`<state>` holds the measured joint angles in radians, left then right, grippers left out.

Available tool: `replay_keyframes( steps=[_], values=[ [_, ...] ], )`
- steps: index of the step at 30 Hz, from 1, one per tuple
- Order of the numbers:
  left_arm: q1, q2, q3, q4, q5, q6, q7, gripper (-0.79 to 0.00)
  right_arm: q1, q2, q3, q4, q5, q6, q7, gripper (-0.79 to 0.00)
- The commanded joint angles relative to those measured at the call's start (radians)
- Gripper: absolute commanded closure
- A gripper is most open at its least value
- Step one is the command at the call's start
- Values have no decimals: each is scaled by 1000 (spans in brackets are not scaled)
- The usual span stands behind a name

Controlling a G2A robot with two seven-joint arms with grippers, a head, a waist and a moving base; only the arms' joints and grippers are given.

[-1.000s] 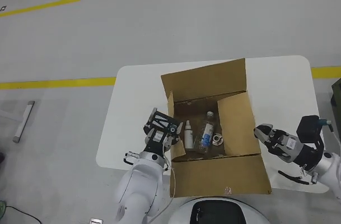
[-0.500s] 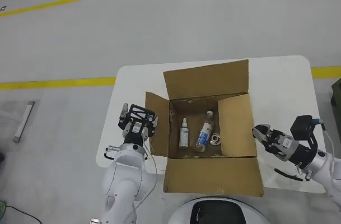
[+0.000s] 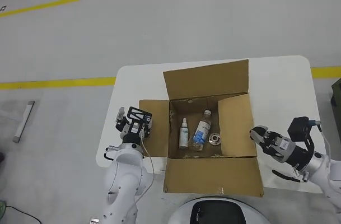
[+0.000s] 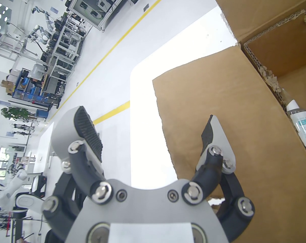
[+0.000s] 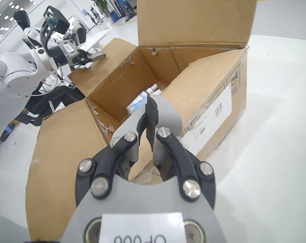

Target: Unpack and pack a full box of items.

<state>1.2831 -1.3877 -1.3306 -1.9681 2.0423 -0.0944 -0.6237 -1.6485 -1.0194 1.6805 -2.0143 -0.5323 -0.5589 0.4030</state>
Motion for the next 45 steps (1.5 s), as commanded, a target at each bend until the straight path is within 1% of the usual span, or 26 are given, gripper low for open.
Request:
replay_keyframes(
  steps=[1,5,9,11,14,18,23,27,32,36,37,38,41,43,45],
  values=[
    [-1,-1,0,4,-4,3,2,-785,-2,0,8,-3,19,-3,-7,0],
    [-1,-3,-5,-15,-35,14,6,-785,-17,0,56,-12,57,6,-46,0],
    [0,-5,-10,-81,-59,14,12,-785,-43,-5,106,9,88,72,-120,0],
    [3,-6,-6,-119,-78,9,14,-785,-51,-7,111,28,72,114,-132,0],
    [9,-8,9,-176,-119,-4,22,-785,-52,-10,82,65,54,150,-121,0],
    [16,-10,40,-233,-162,-26,29,-785,-36,-14,17,97,28,146,-100,0],
    [32,-18,112,-271,-331,-67,41,-785,-16,-19,-61,105,-3,124,-85,0],
    [34,-22,167,-255,-443,-121,27,-785,-9,-21,-97,101,-32,112,-86,0],
    [31,-28,230,-200,-559,-149,5,-785,-10,-23,-107,105,-48,108,-97,0],
    [20,-35,265,-129,-687,-139,-23,-785,-28,-22,-74,105,-36,115,-118,0],
    [20,-38,272,-110,-752,-136,-36,-785,-35,-22,-61,105,-30,116,-123,0],
    [15,-40,273,-90,-817,-130,-60,-785,-44,-21,-48,103,-23,117,-127,0],
    [-12,-46,268,-43,-934,-92,-101,-785,-70,-20,-9,95,-3,112,-134,0],
    [-26,-50,260,-18,-1025,-57,-113,-785,-87,-19,13,88,9,108,-135,0],
    [-45,-52,249,1,-1077,-25,-119,-785,-104,-19,32,80,17,103,-135,0]
  ],
)
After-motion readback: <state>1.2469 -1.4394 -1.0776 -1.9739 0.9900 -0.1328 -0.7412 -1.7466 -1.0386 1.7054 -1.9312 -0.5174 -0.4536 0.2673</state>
